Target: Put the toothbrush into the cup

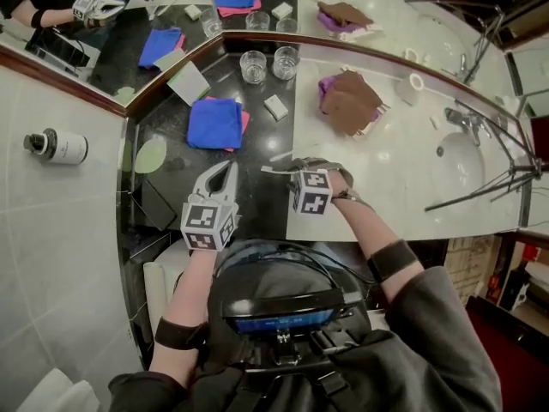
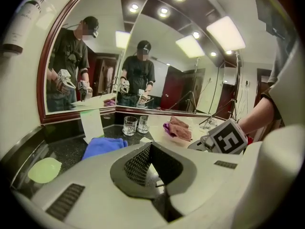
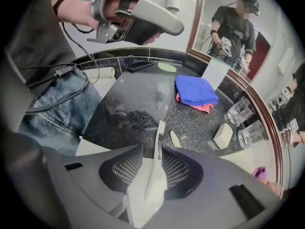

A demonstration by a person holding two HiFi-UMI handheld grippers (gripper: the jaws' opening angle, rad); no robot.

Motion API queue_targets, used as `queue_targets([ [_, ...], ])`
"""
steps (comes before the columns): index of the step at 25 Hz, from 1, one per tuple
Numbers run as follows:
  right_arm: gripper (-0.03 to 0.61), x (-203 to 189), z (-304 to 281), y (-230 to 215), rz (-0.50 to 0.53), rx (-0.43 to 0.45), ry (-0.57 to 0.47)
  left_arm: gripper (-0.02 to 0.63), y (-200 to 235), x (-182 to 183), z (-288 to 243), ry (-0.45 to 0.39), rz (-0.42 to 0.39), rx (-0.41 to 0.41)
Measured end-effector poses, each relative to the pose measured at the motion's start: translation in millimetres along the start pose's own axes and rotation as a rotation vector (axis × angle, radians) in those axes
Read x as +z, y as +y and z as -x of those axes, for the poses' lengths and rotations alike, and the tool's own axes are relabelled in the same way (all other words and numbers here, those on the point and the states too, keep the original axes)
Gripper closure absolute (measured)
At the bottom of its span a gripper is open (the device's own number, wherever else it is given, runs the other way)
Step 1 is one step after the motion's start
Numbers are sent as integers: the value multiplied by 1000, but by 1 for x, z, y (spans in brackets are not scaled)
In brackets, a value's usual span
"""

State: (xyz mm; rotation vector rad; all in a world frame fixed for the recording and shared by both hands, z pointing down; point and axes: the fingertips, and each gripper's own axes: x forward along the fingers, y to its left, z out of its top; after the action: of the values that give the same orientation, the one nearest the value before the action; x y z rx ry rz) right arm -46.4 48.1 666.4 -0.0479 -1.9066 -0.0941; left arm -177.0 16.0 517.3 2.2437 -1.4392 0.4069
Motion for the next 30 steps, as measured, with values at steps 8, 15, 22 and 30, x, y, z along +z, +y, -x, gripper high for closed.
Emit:
queue_targets([
  [8, 436, 0, -33, -8, 78, 54, 84, 614, 21, -18, 9, 3, 59, 48],
  [15, 453, -6, -50, -4, 79, 126, 122, 614, 35, -26, 15, 5, 92, 87],
  [22, 510, -10, -57, -1, 45, 157, 129, 614, 36, -31, 18, 19, 111, 90],
  [30, 529, -10, -52, -2, 12, 132, 99, 614, 34, -29, 17, 12, 103, 89],
])
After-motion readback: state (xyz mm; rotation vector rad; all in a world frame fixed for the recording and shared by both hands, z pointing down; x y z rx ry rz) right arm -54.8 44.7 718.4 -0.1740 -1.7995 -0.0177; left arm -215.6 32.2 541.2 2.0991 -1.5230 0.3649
